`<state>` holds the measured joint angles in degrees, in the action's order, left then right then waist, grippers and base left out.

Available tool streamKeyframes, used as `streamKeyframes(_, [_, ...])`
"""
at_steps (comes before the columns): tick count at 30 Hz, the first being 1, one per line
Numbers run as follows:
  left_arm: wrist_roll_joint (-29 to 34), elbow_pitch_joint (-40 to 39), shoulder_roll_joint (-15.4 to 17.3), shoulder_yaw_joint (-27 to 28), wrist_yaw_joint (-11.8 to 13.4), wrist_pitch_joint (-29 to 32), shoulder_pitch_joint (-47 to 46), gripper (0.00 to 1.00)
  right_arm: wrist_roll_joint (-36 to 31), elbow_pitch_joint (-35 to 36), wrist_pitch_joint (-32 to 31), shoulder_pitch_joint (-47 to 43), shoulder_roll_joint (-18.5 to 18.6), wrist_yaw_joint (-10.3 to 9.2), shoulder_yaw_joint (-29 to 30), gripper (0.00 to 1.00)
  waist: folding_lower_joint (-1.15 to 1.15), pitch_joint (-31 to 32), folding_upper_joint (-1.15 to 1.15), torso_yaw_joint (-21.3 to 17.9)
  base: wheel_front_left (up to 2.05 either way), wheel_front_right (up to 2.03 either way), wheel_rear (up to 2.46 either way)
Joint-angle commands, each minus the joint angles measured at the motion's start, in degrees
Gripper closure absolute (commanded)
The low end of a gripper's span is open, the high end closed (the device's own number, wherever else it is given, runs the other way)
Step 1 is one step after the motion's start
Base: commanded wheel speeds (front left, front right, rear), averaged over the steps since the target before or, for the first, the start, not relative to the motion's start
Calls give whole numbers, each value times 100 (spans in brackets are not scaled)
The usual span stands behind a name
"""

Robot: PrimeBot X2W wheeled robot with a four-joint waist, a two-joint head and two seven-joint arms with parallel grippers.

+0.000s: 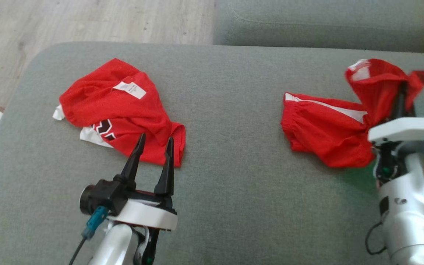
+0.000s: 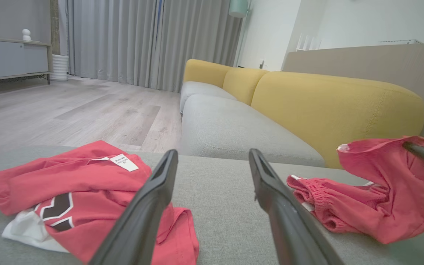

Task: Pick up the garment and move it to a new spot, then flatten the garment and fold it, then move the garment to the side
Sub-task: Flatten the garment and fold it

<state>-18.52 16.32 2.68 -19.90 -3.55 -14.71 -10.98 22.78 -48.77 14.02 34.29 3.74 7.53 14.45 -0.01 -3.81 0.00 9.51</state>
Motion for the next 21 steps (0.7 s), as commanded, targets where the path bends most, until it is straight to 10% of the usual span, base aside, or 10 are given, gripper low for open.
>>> streamKeyframes(1, [46, -150, 20, 228, -8, -29, -51, 0, 123, 207, -15, 29, -83, -4, -294, 100, 1, 19, 0, 42, 0, 0, 0])
streamKeyframes(21, [30, -94, 20, 140, -3, -29, -40, 0, 1010, -208, -32, -30, -86, -4, -2781, 100, 1, -45, 0, 489, 0, 0, 0])
